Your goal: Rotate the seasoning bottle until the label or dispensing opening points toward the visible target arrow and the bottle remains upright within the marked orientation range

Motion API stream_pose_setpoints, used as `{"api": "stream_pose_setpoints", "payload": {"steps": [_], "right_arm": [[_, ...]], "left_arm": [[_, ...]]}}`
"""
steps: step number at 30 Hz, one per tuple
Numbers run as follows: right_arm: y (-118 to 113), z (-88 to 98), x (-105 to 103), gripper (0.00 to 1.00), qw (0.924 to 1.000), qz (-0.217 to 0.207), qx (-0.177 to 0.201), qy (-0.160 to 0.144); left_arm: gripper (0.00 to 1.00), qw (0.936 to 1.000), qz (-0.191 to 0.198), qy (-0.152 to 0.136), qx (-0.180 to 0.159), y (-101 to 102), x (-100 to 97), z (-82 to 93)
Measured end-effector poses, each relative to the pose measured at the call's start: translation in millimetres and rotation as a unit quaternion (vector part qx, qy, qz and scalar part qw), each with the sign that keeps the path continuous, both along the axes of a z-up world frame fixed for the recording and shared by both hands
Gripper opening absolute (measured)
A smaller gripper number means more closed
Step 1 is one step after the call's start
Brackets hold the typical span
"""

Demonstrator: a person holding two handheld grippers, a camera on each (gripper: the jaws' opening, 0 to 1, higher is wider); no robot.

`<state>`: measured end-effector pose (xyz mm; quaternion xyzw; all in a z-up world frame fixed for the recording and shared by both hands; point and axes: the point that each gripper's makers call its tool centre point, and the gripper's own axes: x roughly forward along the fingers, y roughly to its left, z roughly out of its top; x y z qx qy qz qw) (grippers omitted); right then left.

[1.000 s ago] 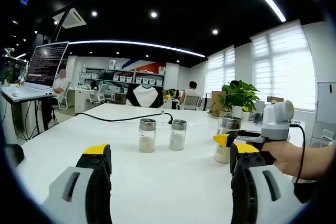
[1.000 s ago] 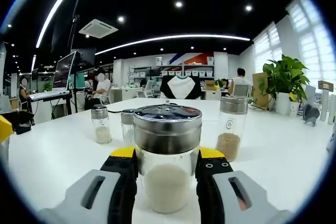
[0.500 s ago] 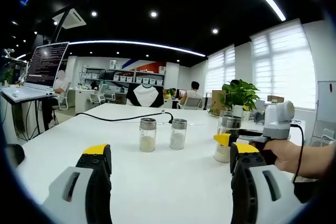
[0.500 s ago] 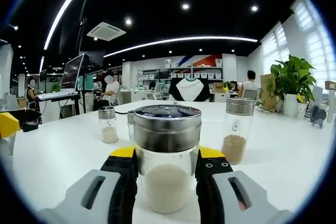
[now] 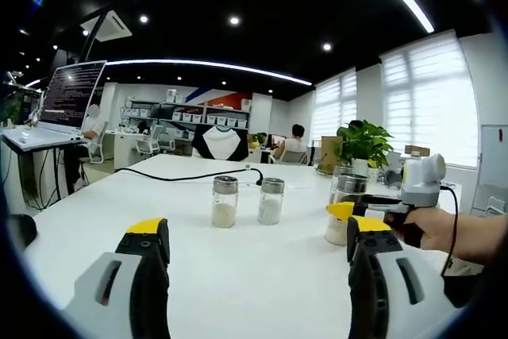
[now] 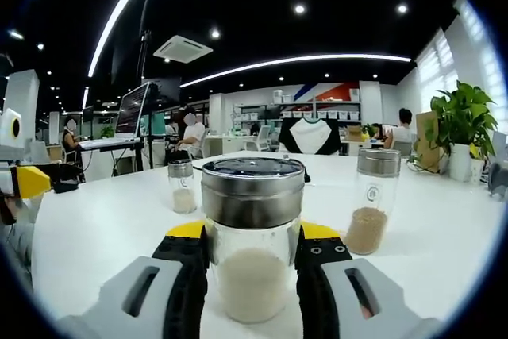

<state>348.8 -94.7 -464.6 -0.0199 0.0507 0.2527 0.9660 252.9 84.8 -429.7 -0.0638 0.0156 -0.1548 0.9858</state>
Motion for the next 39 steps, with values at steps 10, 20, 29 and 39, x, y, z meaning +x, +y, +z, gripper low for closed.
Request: {"api": "stream_pose_setpoints", "payload": {"steps": [10,20,29,39], "right_arm": [[3,0.0,-1,0.41,0.9988,0.048,0.005,-0.002],[4,-1.3,-1,0.41,0.9944,0.105,0.010,-0.002],[6,-5.9,-4,0.41,0.9889,0.147,0.016,0.014],[8,-13.5,-7,0.41,0.9863,0.162,0.011,0.026]], "left_arm": [[0.97,1.0000,-0.002,-0.001,0.008,-3,1.5,2.9],[0.97,0.9996,-0.006,-0.002,0.027,-6,1.5,7.3],[0.97,0.9997,-0.018,-0.005,0.014,-15,3.3,12.5],[0.96,0.9996,-0.024,0.008,0.012,-18,3.4,7.5]]}}
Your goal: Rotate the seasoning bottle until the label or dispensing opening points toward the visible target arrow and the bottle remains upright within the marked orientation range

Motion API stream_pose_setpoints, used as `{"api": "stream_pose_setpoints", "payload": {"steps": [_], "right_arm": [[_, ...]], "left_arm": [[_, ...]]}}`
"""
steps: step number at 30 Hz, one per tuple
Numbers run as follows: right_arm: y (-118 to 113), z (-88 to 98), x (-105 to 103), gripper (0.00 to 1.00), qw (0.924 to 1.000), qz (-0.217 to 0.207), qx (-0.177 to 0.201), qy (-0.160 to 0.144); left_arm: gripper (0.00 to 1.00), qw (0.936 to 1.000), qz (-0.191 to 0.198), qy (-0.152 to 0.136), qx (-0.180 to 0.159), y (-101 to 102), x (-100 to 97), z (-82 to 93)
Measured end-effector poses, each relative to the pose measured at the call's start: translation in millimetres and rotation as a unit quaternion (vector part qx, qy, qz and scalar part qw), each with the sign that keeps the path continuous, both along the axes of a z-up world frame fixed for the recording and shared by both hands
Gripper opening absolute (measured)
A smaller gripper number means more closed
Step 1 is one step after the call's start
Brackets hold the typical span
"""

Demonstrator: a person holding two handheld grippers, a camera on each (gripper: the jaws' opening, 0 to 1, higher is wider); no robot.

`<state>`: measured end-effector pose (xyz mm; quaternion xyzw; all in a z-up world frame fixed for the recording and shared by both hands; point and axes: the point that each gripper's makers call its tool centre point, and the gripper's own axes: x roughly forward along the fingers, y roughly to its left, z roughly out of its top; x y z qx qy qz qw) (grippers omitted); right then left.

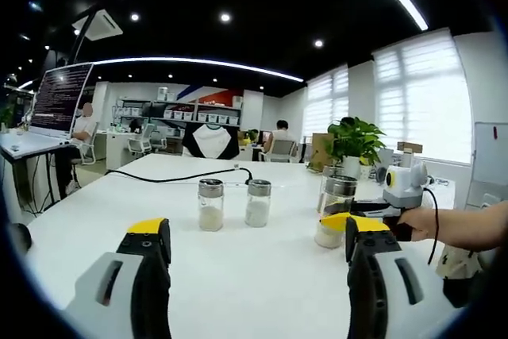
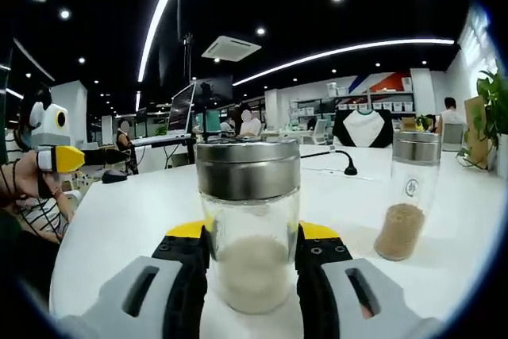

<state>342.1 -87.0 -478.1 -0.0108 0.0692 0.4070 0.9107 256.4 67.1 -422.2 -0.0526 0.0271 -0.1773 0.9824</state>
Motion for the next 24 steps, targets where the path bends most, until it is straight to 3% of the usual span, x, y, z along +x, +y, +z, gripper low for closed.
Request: {"api": "stream_pose_setpoints", "payload": {"steps": [4,7,8,11,13,16,20,24], "right_arm": [[0,-0.9,0,0.41,1.0000,0.002,-0.007,-0.004],[-1,-5.0,0,0.42,0.9998,-0.003,0.001,0.019],[-1,-3.7,0,0.43,0.9992,-0.014,0.022,0.032],[-6,3.9,0,0.56,0.9990,-0.034,0.027,0.015],[-7,1.5,-1,0.60,0.9986,-0.045,0.015,0.024],[-13,3.0,-3,0.60,0.9968,-0.074,0.016,0.027],[-13,7.7,-6,0.61,0.9947,-0.100,0.019,0.014],[-20,9.5,-2,0.60,0.9848,-0.173,0.017,0.005]], "left_arm": [[0.96,1.0000,-0.001,0.000,0.001,0,0.5,0.5],[0.96,1.0000,0.000,0.002,-0.001,1,-0.2,-0.8],[0.96,1.0000,0.000,0.003,-0.001,1,-0.5,-1.3],[0.97,1.0000,-0.006,0.003,0.005,0,-2.4,-2.1],[0.97,0.9999,-0.009,-0.003,0.012,-2,-3.6,-0.7],[0.96,0.9999,-0.009,-0.001,-0.005,-3,-3.1,-1.4],[0.96,0.9999,-0.010,0.001,0.002,-3,-2.7,-4.7],[0.96,1.0000,-0.008,0.002,0.003,-1,-2.2,-5.3]]}}
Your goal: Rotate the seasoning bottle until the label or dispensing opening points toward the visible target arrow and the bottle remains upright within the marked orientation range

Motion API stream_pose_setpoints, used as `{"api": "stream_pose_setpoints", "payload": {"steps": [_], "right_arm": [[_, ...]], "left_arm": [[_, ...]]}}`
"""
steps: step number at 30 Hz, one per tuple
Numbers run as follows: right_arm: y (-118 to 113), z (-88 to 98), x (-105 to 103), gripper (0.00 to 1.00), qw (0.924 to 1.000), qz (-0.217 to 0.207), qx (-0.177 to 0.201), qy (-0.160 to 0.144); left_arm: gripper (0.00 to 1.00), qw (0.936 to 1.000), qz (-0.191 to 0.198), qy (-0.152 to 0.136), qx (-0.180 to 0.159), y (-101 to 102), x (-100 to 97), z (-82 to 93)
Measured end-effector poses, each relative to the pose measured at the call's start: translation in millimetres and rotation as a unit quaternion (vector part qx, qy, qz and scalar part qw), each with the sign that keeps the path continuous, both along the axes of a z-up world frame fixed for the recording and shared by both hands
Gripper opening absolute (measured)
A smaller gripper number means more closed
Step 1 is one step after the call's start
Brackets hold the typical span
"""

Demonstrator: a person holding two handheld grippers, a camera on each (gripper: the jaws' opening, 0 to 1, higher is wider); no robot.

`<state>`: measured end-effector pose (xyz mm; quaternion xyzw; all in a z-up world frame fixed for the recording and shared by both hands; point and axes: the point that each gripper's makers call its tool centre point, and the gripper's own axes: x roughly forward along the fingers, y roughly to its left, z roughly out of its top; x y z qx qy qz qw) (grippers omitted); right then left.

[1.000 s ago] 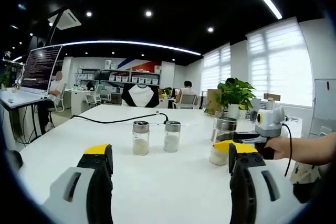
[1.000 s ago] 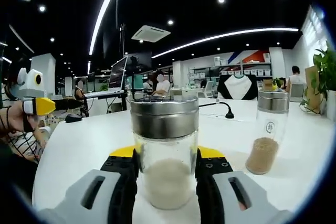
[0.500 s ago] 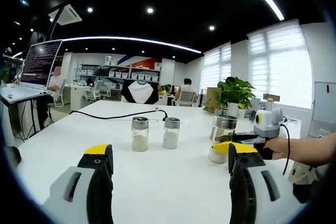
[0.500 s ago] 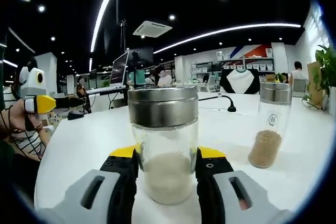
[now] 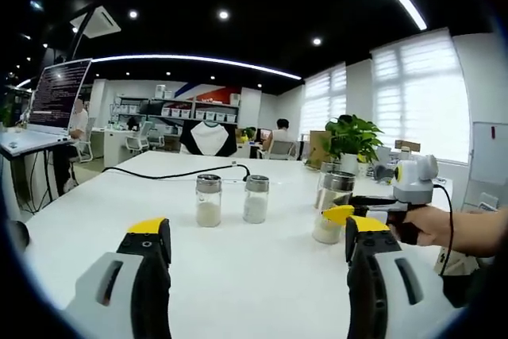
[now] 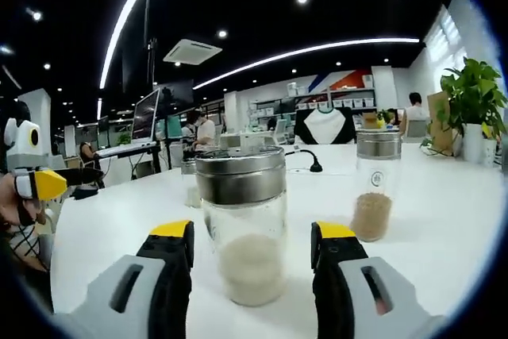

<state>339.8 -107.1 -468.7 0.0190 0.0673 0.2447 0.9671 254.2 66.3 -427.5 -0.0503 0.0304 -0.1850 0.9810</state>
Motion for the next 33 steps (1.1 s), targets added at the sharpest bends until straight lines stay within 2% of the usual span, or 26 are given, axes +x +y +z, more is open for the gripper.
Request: {"api": "stream_pose_setpoints", "payload": {"steps": [3,6,9,13,15,18,20,22,33], "right_arm": [[2,2.3,1,0.59,0.9992,-0.037,0.012,-0.007],[6,2.0,3,0.60,0.9979,-0.063,0.006,-0.012],[10,0.9,6,0.57,0.9973,-0.071,0.017,-0.011],[5,-4.0,12,0.55,0.9954,-0.096,0.007,-0.003],[2,-2.1,14,0.54,0.9946,-0.104,0.004,-0.010],[0,-2.3,17,0.51,0.9938,-0.110,-0.011,-0.010],[2,0.2,18,0.49,0.9940,-0.104,-0.027,-0.023],[7,-0.3,17,0.42,0.9955,-0.092,-0.018,-0.019],[7,3.4,16,0.41,0.9957,-0.084,-0.029,-0.024]], "left_arm": [[0.96,1.0000,0.005,0.001,0.001,3,-0.2,-0.8],[0.96,1.0000,0.006,0.003,0.001,4,-0.9,-2.4],[0.96,0.9999,0.010,0.006,0.001,6,-1.0,-4.2],[0.96,0.9999,0.014,0.007,0.001,10,-1.3,-3.5],[0.96,0.9998,0.017,0.006,0.000,12,-1.3,-3.1],[0.96,0.9998,0.018,0.009,-0.001,12,-0.4,-4.7],[0.96,0.9998,0.017,0.010,0.001,11,-0.3,-5.0],[0.96,0.9998,0.019,0.010,0.005,11,-0.4,-5.0],[0.96,0.9997,0.020,0.012,0.007,11,-1.3,-6.4]]}}
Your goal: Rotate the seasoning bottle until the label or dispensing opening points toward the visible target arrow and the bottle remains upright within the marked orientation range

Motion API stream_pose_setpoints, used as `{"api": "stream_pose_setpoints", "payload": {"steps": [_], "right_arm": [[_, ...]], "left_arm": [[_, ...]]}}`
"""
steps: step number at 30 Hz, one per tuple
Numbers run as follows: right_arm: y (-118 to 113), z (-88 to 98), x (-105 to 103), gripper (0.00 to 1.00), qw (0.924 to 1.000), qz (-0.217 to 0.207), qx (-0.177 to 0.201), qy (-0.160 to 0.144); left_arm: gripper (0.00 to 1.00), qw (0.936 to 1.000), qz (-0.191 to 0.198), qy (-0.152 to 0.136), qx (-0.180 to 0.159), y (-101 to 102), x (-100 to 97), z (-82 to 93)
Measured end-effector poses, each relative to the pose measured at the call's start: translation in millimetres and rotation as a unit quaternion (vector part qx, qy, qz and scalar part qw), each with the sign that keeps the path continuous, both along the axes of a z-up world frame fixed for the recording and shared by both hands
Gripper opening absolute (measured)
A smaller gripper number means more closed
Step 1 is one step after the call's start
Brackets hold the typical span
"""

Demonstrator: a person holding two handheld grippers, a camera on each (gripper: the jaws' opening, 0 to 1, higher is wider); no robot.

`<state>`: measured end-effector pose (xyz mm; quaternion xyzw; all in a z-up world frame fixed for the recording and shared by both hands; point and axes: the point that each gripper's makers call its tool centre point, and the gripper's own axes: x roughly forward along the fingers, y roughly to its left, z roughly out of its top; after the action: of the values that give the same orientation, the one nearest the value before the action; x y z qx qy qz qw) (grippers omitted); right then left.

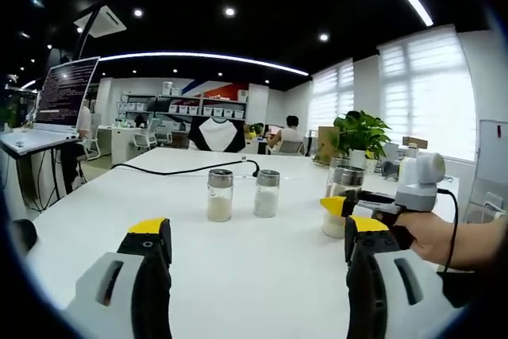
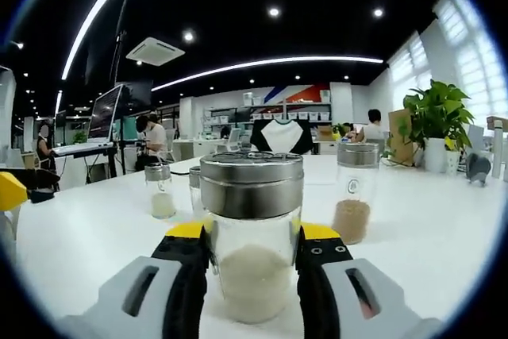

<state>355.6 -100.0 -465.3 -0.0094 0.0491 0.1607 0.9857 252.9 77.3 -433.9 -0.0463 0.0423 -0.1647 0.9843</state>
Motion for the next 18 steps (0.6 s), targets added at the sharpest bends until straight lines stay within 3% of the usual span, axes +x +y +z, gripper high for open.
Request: {"api": "stream_pose_setpoints", "payload": {"steps": [18], "right_arm": [[2.3,-2.9,-1.8,0.41,0.9987,0.050,-0.001,-0.002]], "left_arm": [[0.96,1.0000,0.003,0.001,0.001,2.2,-2.3,-1.2]]}}
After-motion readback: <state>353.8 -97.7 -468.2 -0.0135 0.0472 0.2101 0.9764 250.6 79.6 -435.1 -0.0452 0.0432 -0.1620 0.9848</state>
